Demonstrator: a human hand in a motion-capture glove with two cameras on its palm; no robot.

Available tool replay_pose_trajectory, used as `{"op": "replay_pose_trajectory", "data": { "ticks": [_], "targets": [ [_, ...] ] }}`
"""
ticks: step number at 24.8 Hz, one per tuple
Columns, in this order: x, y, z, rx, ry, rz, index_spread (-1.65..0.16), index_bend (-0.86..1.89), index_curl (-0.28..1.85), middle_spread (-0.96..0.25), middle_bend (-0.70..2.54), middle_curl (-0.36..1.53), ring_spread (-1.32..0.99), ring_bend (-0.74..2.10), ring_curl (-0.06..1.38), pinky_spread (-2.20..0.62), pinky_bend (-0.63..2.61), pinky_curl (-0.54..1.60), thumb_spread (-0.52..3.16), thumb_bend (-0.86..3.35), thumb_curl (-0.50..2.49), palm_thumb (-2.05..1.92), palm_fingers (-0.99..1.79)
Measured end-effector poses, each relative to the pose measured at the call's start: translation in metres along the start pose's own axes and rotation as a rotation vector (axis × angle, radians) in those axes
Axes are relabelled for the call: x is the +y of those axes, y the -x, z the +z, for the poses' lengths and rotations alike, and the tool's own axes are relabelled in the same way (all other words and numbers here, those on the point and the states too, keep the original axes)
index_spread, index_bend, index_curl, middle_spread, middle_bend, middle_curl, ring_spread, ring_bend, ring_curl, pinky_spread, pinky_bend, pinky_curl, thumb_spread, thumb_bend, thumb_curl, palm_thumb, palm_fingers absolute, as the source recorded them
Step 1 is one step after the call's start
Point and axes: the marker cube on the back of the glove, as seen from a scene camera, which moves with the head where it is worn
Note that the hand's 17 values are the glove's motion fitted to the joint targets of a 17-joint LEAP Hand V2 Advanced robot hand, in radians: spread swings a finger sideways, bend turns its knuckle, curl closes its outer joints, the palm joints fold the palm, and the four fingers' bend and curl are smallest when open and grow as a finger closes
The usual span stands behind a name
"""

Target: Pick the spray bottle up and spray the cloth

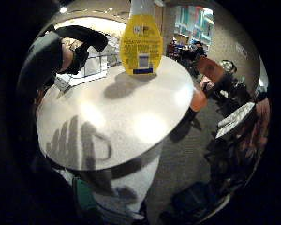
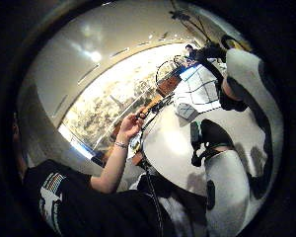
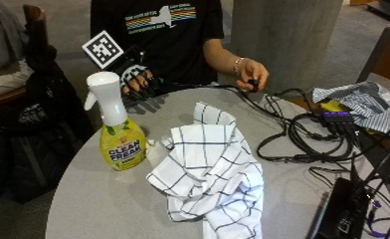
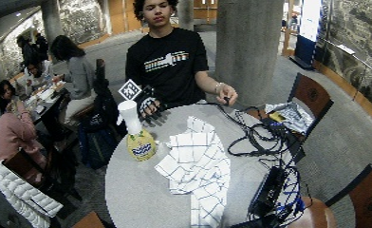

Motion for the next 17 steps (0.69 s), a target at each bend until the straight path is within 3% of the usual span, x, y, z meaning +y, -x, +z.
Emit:
{"op": "replay_pose_trajectory", "data": {
  "ticks": [8, 17],
  "targets": [
    [-0.008, 0.015, -0.036, 0.105, -0.01, -0.044, -0.16, 0.31, 0.24, -0.04, 0.46, 0.23, -0.07, 0.38, 0.22, 0.0, 0.28, 0.18, 0.63, 0.37, 0.22, 0.71, 1.12],
    [-0.007, 0.03, -0.029, 0.065, 0.069, -0.087, -0.2, 0.26, 0.31, -0.06, 0.43, 0.3, -0.09, 0.35, 0.27, 0.0, 0.25, 0.23, 0.81, 0.29, 0.28, 0.75, 1.11]
  ]
}}
